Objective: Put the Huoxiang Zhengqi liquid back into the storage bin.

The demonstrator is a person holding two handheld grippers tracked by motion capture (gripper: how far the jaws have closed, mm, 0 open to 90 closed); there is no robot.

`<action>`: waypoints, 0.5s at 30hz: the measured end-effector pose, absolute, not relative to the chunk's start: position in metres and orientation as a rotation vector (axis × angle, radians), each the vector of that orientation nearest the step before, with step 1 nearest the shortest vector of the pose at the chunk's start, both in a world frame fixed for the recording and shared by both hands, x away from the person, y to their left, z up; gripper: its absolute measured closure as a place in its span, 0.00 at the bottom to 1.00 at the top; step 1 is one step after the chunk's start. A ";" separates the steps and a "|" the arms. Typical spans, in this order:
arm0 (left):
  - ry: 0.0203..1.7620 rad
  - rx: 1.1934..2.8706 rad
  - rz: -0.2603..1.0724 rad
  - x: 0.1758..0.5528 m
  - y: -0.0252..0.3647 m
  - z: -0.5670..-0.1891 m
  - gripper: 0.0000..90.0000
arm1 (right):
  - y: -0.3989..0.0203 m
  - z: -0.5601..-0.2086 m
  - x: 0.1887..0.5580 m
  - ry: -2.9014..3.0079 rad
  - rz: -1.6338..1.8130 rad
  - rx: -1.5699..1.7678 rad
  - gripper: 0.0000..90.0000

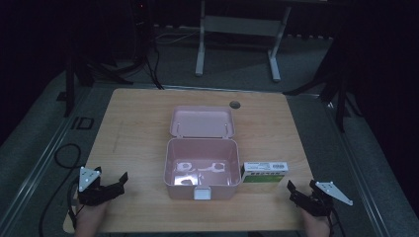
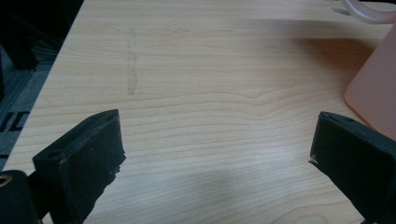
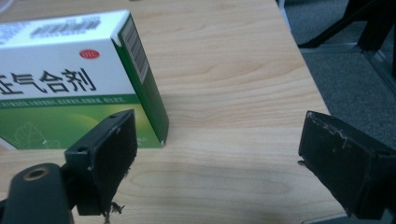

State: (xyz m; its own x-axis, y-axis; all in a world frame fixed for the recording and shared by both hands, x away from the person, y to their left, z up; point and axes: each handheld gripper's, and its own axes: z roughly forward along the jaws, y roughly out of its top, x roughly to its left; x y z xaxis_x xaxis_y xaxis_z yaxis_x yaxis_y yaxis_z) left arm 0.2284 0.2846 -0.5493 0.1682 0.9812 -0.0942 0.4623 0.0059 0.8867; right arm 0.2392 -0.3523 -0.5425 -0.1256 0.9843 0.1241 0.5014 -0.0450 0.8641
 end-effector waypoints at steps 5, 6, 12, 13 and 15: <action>1.429 1.588 0.757 0.225 0.286 -0.549 0.03 | -0.348 -0.544 0.242 1.707 1.076 1.577 0.13; 1.429 1.586 0.759 0.224 0.287 -0.548 0.03 | -0.346 -0.545 0.243 1.719 1.076 1.575 0.13; 1.415 1.565 0.769 0.218 0.287 -0.544 0.03 | -0.346 -0.545 0.244 1.782 1.095 1.593 0.13; 1.417 1.568 0.765 0.217 0.286 -0.544 0.03 | -0.346 -0.545 0.244 1.795 1.093 1.602 0.13; 1.412 1.569 0.764 0.213 0.286 -0.543 0.03 | -0.346 -0.544 0.246 1.845 1.046 1.605 0.13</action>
State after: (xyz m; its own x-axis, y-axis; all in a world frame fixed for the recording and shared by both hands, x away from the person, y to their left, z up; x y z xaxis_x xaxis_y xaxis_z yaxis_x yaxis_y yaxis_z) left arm 0.2130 0.2857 -0.5432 0.1697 0.9799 -0.1051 0.4482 0.0183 0.8937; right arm 0.2461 -0.3460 -0.5442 -0.1995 0.9717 0.1267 0.6074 0.0212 0.7941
